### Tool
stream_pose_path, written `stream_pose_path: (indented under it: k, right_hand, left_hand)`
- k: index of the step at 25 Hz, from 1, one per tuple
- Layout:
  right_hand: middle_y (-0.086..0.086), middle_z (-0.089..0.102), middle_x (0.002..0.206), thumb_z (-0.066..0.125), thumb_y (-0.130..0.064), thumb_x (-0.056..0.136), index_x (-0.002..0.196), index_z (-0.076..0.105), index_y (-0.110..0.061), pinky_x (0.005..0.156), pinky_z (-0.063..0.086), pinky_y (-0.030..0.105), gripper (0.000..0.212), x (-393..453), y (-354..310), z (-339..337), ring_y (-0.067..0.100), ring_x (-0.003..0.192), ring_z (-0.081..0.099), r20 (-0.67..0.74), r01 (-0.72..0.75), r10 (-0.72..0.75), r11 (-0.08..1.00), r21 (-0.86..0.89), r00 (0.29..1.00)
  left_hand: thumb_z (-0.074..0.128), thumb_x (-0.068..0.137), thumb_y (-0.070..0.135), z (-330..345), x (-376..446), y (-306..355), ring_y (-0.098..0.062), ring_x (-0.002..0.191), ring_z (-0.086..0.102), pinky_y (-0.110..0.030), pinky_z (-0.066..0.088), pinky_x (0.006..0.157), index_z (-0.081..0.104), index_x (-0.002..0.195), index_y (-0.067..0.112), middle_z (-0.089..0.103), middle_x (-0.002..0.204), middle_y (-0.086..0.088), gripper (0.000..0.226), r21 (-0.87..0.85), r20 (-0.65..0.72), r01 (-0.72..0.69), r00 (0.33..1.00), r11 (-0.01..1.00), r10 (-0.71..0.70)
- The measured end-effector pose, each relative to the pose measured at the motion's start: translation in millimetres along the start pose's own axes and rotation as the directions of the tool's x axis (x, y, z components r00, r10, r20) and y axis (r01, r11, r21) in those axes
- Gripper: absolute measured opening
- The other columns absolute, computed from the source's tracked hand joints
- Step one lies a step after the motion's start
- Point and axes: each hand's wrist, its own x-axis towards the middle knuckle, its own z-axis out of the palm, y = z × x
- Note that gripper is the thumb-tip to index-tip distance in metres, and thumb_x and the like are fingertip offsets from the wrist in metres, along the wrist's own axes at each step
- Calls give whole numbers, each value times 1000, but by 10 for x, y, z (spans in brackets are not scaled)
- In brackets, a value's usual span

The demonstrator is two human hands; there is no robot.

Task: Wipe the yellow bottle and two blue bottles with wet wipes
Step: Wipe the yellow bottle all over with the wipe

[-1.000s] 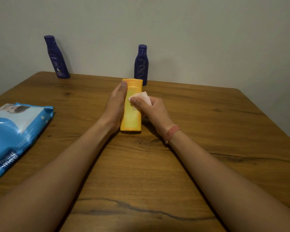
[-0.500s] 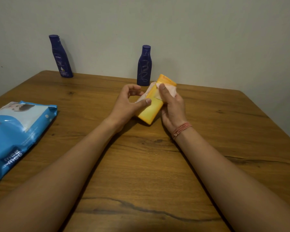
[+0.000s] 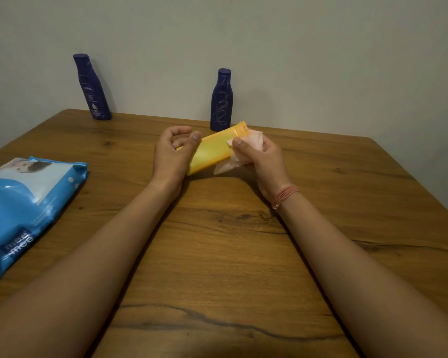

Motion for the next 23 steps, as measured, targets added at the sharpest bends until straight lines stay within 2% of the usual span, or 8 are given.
stream_pose_path:
  k: [2,4,7,10,13,18,21,23]
  right_hand:
    - [2,69,94,67,-31,89,96,63,-19,77,58,36,15,-16,7,15,18,88,68,-39,54,-62,983,-176,997]
    - [4,69,94,64,-38,90,93,64,-20,82,56,38,18,-9,30,36,23,94,67,-80,57,-75,977,-204,994]
    - [8,67,103,64,-30,92,104,64,-18,89,55,43,17,12,31,7,29,102,64,-70,23,-27,998,-64,997]
    - [16,56,127,63,-10,91,128,56,-14,91,54,44,38,25,8,-45,29,110,56,9,-11,10,994,109,1000]
    - [12,57,123,64,-6,89,131,54,-12,88,56,41,44,24,-12,-77,27,108,57,37,-33,28,989,142,999]
    - [1,66,98,64,-38,90,107,63,-19,83,56,37,26,34,-30,-85,24,96,64,-152,-59,3,930,-364,988]
    - [9,68,99,57,-41,94,101,66,-19,85,54,42,24,42,-15,-94,28,95,65,-173,-28,-47,913,-407,984]
    - [6,68,99,52,-40,97,97,65,-24,83,52,38,21,38,-9,-101,25,95,64,-154,-8,-58,918,-397,986]
  left_hand:
    - [62,94,31,14,-11,1,-13,112,57,-30,47,90,60,111,23,63,114,5,19,105,29,-54,998,993,51]
    - [58,97,31,26,-29,13,-9,106,55,-27,45,89,62,108,22,61,106,10,15,211,64,-134,990,968,123]
    - [56,98,26,34,-44,45,-1,95,53,-24,45,85,63,103,21,59,98,13,10,265,143,-234,969,935,202]
    - [57,97,23,29,-46,48,1,92,52,-21,44,82,63,102,21,57,96,17,9,303,206,-266,956,915,209]
    - [55,98,23,21,-36,25,0,93,51,-21,43,81,63,105,20,58,99,13,11,328,227,-252,956,910,183]
    - [57,97,28,52,-50,-14,3,94,50,-15,38,76,60,107,27,56,101,17,11,426,336,-327,923,844,188]
    - [70,83,45,80,-87,-30,-4,107,46,-21,38,85,55,122,30,51,117,14,44,518,524,-460,837,721,157]
    - [75,75,53,93,-103,-36,-7,118,39,-29,36,94,50,133,29,50,129,9,67,579,574,-510,809,636,127]
